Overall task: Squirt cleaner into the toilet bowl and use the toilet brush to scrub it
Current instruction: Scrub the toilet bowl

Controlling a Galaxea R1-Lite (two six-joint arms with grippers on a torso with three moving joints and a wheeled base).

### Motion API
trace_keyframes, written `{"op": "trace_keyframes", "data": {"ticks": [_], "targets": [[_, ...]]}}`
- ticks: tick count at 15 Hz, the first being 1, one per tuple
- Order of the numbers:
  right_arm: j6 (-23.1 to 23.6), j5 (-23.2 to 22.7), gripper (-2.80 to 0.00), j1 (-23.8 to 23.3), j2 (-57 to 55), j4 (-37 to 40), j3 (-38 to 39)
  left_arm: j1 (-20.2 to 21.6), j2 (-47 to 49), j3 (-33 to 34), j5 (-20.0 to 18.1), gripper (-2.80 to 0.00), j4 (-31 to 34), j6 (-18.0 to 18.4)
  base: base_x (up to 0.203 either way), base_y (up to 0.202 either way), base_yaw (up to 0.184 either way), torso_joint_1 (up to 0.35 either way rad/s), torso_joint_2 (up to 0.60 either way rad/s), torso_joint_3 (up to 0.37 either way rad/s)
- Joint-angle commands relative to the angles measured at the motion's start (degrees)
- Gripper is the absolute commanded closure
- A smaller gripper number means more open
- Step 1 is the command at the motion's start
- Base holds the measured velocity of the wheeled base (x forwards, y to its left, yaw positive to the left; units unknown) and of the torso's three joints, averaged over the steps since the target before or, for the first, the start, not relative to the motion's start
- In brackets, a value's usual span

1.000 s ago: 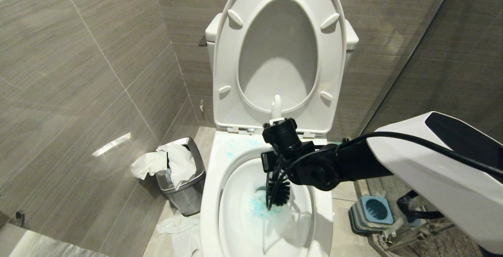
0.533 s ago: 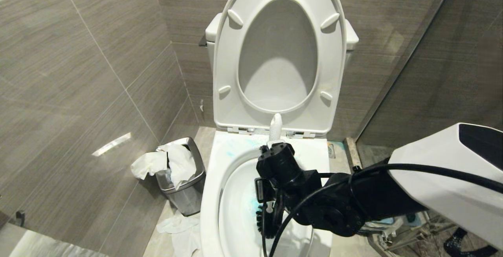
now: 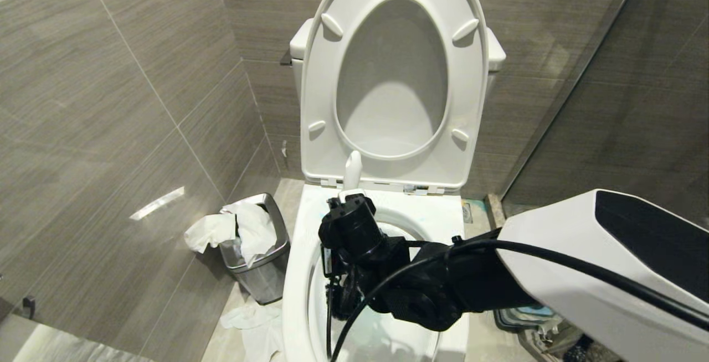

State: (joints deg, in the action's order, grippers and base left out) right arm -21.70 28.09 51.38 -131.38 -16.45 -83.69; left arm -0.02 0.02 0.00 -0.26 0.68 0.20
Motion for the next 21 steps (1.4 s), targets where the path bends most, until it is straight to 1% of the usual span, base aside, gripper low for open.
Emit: {"op": "trace_keyframes", "data": {"ticks": [1,6,10,12,14,16,18,21], "targets": [[1.3,0.3,0.0,-2.0,-3.3,-0.2,-3.0,0.0,0.0,0.0,0.0,0.0,0.0,0.0,0.0,0.0,0.0,0.0,0.0,0.0],[4.7,0.3,0.0,-7.2,-3.0,-0.2,-6.0,0.0,0.0,0.0,0.0,0.0,0.0,0.0,0.0,0.0,0.0,0.0,0.0,0.0],[6.3,0.3,0.0,-9.3,0.1,-0.2,-1.7,0.0,0.0,0.0,0.0,0.0,0.0,0.0,0.0,0.0,0.0,0.0,0.0,0.0],[6.5,0.3,0.0,-9.7,2.6,-0.3,2.9,0.0,0.0,0.0,0.0,0.0,0.0,0.0,0.0,0.0,0.0,0.0,0.0,0.0],[6.4,0.0,0.0,-9.7,6.4,-0.6,9.6,0.0,0.0,0.0,0.0,0.0,0.0,0.0,0.0,0.0,0.0,0.0,0.0,0.0],[5.9,-0.6,0.0,-9.0,10.1,-1.1,14.2,0.0,0.0,0.0,0.0,0.0,0.0,0.0,0.0,0.0,0.0,0.0,0.0,0.0],[5.8,-0.9,0.0,-8.0,11.0,-2.7,15.0,0.0,0.0,0.0,0.0,0.0,0.0,0.0,0.0,0.0,0.0,0.0,0.0,0.0],[6.1,-0.9,0.0,-7.3,10.4,-3.0,13.8,0.0,0.0,0.0,0.0,0.0,0.0,0.0,0.0,0.0,0.0,0.0,0.0,0.0]]}}
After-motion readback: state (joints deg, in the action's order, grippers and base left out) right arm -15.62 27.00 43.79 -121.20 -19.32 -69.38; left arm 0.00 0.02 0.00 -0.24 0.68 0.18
